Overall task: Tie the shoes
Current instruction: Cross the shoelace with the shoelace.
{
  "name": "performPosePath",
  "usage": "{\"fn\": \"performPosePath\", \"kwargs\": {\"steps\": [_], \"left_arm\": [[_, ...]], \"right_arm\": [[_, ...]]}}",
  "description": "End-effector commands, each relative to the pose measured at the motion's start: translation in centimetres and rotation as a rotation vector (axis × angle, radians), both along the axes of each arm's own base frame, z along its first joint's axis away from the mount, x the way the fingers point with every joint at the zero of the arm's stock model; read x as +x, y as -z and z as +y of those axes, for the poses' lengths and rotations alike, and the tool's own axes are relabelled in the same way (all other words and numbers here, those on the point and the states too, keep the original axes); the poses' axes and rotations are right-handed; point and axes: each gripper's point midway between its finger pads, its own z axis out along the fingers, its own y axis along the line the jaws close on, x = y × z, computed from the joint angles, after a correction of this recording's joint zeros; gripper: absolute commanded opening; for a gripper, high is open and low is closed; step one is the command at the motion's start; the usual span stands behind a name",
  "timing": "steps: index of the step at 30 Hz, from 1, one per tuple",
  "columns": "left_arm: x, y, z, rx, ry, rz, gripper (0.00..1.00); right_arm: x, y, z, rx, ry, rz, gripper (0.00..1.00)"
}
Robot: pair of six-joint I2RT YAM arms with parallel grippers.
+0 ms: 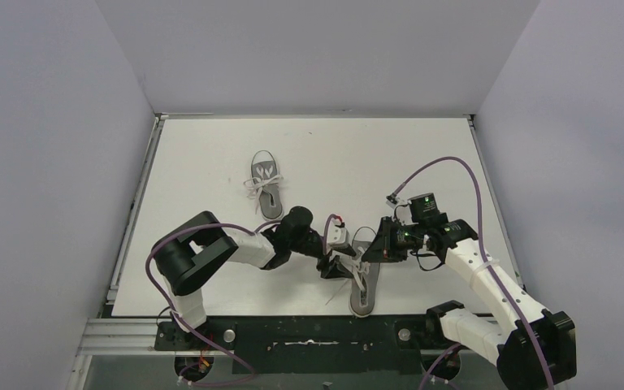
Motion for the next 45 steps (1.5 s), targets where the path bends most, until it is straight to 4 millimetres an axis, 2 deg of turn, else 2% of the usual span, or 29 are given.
{"fn": "performPosePath", "kwargs": {"steps": [1,3,5,9,14,17,20,27,30,36,39,43,45], "left_arm": [[0.5,-4.4,-1.6,-0.109,0.009,0.025,0.52],[0.2,-4.8,-1.7,-0.114,0.012,0.069,0.47],[0.0,-5.0,-1.8,-0.116,0.020,0.094,0.47],[-0.8,-4.9,-1.7,-0.116,0.036,0.108,0.55],[-1.1,-4.7,-2.0,-0.095,0.057,0.107,0.53],[-1.1,-4.5,-2.2,-0.086,0.066,0.118,0.48],[-1.1,-4.2,-2.4,-0.076,0.065,0.133,0.37],[-0.8,-3.9,-2.6,-0.043,0.052,0.170,0.26],[-0.7,-3.8,-2.7,-0.027,0.047,0.177,0.22],[-0.6,-3.9,-2.9,-0.025,0.036,0.201,0.21],[-0.5,-4.0,-3.4,-0.021,0.022,0.219,0.13],[0.1,-4.0,-3.9,-0.034,-0.033,0.266,0.01],[0.1,-4.1,-4.2,-0.049,-0.053,0.286,0.00]], "right_arm": [[0.9,-1.6,0.4,0.034,-0.019,-0.061,0.00],[0.9,-1.5,0.4,0.028,-0.023,-0.062,0.00],[0.8,-1.4,0.3,0.021,-0.028,-0.061,0.00],[0.8,-1.4,0.3,0.017,-0.031,-0.063,0.00],[1.0,-1.5,0.3,0.020,-0.028,-0.064,0.00],[1.0,-1.6,0.4,0.021,-0.030,-0.064,0.00],[1.0,-1.7,0.4,0.028,-0.038,-0.066,0.00],[0.6,-2.0,0.8,0.055,-0.072,-0.079,0.00],[0.4,-2.3,1.1,0.081,-0.092,-0.083,0.00],[0.0,-2.4,1.7,0.095,-0.131,-0.076,0.00],[-0.2,-2.3,2.3,0.109,-0.141,-0.064,0.00],[-0.2,-2.6,4.3,0.142,-0.142,-0.073,0.00],[-0.4,-2.4,5.2,0.138,-0.148,-0.073,0.01]]}}
